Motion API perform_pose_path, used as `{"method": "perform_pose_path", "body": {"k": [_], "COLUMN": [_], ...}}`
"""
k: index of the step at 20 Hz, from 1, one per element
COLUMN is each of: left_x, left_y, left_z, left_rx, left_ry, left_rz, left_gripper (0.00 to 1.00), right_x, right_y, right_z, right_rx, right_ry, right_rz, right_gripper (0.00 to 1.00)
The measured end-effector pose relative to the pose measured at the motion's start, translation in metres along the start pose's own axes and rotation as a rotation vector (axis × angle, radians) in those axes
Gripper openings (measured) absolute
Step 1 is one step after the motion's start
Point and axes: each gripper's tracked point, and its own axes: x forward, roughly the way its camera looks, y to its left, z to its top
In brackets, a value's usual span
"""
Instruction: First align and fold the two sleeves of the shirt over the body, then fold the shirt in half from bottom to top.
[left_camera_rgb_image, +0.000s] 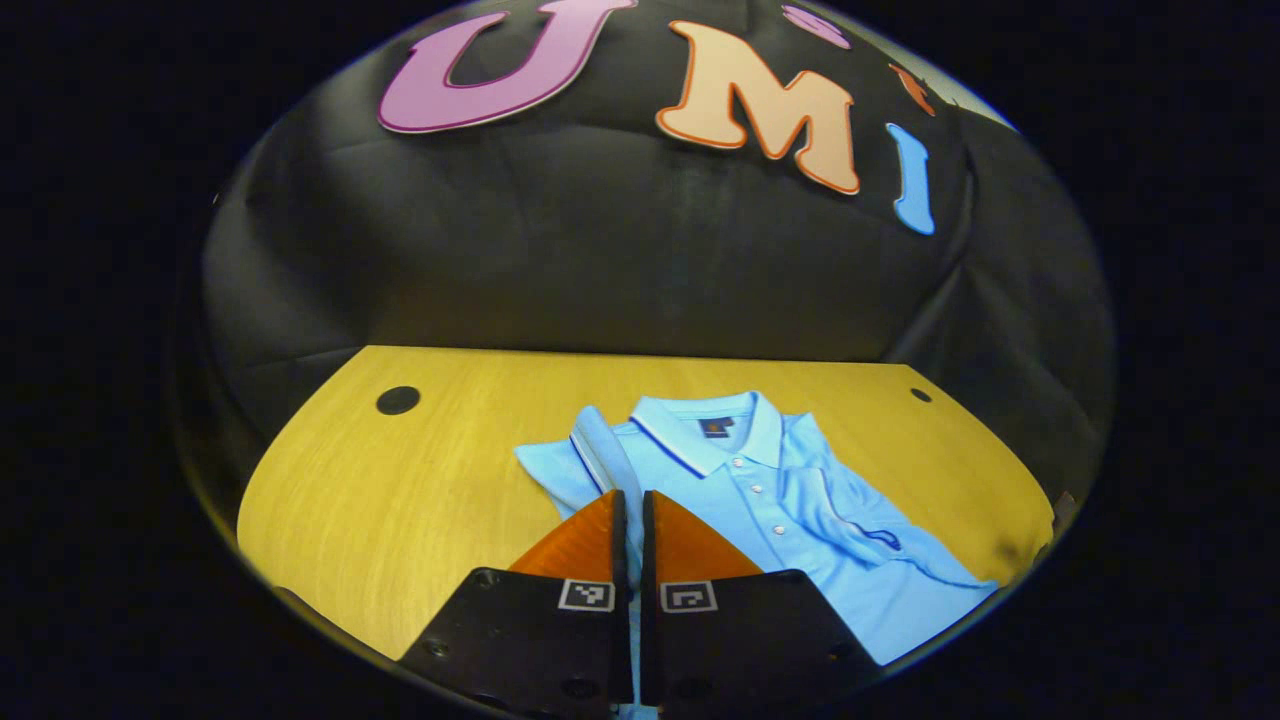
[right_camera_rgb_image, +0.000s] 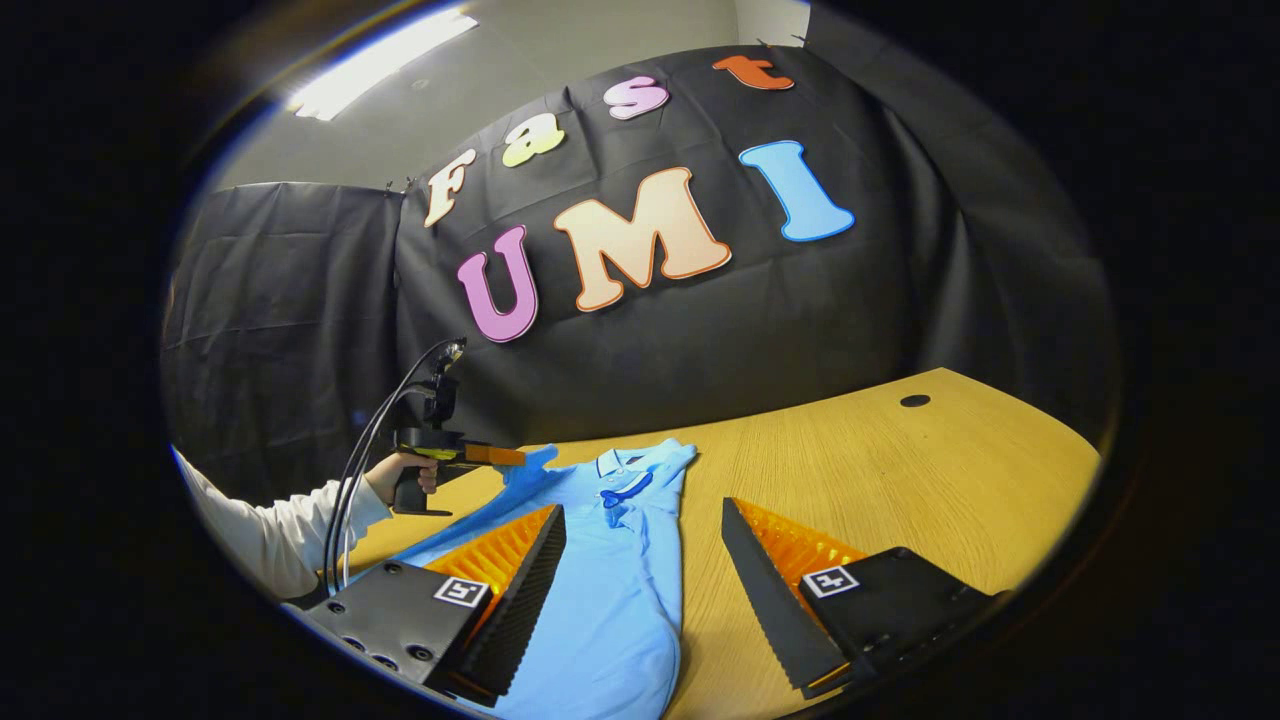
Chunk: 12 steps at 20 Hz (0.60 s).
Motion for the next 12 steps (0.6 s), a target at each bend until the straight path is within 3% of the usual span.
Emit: {"method": "perform_pose_path", "body": {"k": [5,6,7,12], "left_x": [0.004,0.005,0.007,0.017], "left_y": [-0.056,-0.065,-0.072,-0.089], "left_z": [-0.015,-0.021,-0.025,-0.043], "left_rx": [0.16,0.185,0.199,0.204], "left_ry": [0.034,0.045,0.056,0.106], "left_rz": [-0.082,-0.094,-0.105,-0.116], "left_gripper": [0.02,0.02,0.02,0.03], "right_x": [0.003,0.005,0.006,0.011], "right_y": [0.002,0.004,0.006,0.008], "right_z": [-0.009,-0.011,-0.014,-0.026], "right_rx": [-0.03,-0.034,-0.033,-0.037], "right_ry": [0.035,0.041,0.048,0.08], "right_rz": [-0.008,-0.003,0.003,0.004], "right_gripper": [0.97,0.93,0.97,0.97]}}
